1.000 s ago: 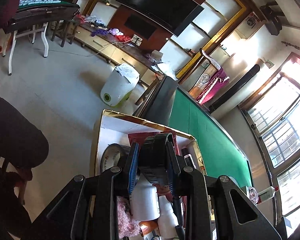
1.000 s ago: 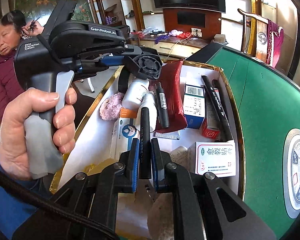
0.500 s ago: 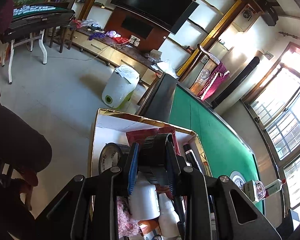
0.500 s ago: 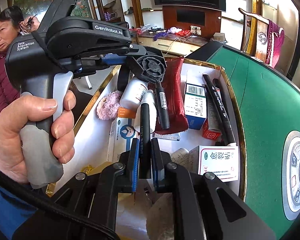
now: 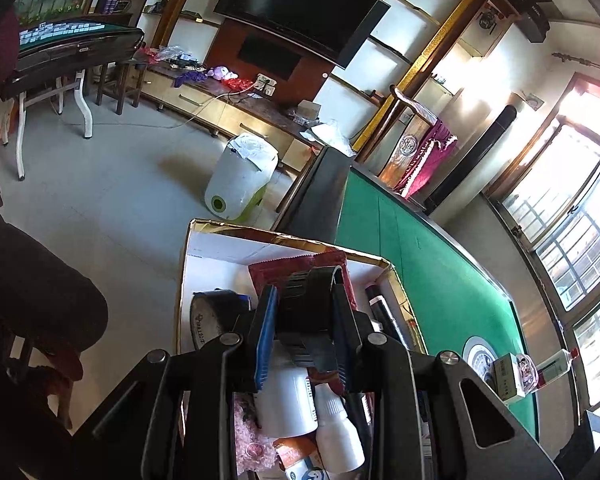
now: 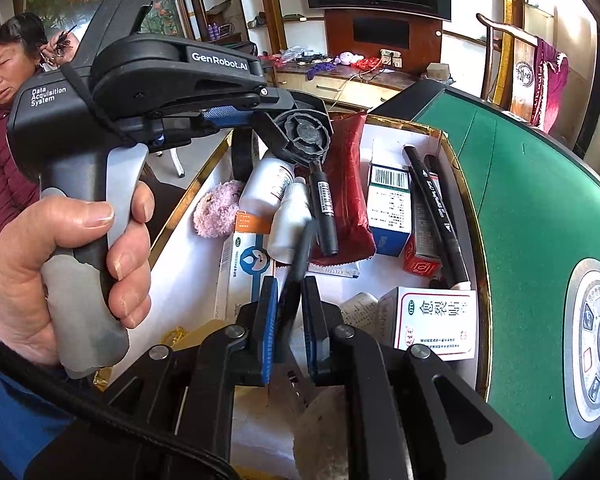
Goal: Organize objects
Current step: 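Lower both held items into the tray and open the right gripper, then open the left gripper and move both open grippers back to the dial, then grasp the green-and-white medicine box with the left gripper while the right grasps the pink pencil case, then carry the medicine box and pink pencil case over the tray with both grippers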
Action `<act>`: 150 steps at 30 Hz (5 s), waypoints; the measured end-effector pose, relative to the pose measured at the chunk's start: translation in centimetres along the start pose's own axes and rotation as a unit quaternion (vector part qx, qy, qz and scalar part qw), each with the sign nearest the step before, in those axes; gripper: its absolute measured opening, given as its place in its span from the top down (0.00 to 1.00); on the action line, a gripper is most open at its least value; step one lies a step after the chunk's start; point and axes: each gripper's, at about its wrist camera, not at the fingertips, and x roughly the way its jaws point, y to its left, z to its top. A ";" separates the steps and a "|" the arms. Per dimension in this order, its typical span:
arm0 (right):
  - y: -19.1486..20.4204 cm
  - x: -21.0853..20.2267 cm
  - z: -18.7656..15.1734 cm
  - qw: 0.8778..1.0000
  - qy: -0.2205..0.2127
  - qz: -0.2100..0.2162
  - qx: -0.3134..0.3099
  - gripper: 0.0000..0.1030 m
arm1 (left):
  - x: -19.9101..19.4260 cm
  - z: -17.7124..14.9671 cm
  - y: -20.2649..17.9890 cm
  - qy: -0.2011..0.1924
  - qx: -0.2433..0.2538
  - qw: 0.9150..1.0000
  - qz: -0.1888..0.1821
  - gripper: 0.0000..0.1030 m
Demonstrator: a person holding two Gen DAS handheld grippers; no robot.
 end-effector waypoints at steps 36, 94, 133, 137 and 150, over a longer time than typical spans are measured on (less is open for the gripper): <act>-12.4 -11.1 -6.2 0.988 -0.094 0.000 0.122 0.66 | -3.6 -1.4 -4.7 -0.058 0.060 0.995 -0.056 0.55; -41.0 -26.3 -17.3 0.882 -0.202 -0.174 0.388 0.71 | 15.4 -21.9 -50.0 0.221 0.326 0.913 0.104 0.43; -27.0 -18.7 -13.3 0.965 -0.154 -0.107 0.184 0.71 | 0.7 -20.2 -28.4 -0.060 0.297 0.950 0.077 0.38; -26.7 -18.5 -13.7 0.966 -0.154 -0.104 0.179 0.71 | 0.1 -20.4 -28.9 -0.076 0.306 0.946 0.077 0.38; -25.6 -18.6 -13.7 0.969 -0.157 -0.095 0.163 0.71 | -1.5 -20.8 -29.0 -0.116 0.316 0.938 0.083 0.38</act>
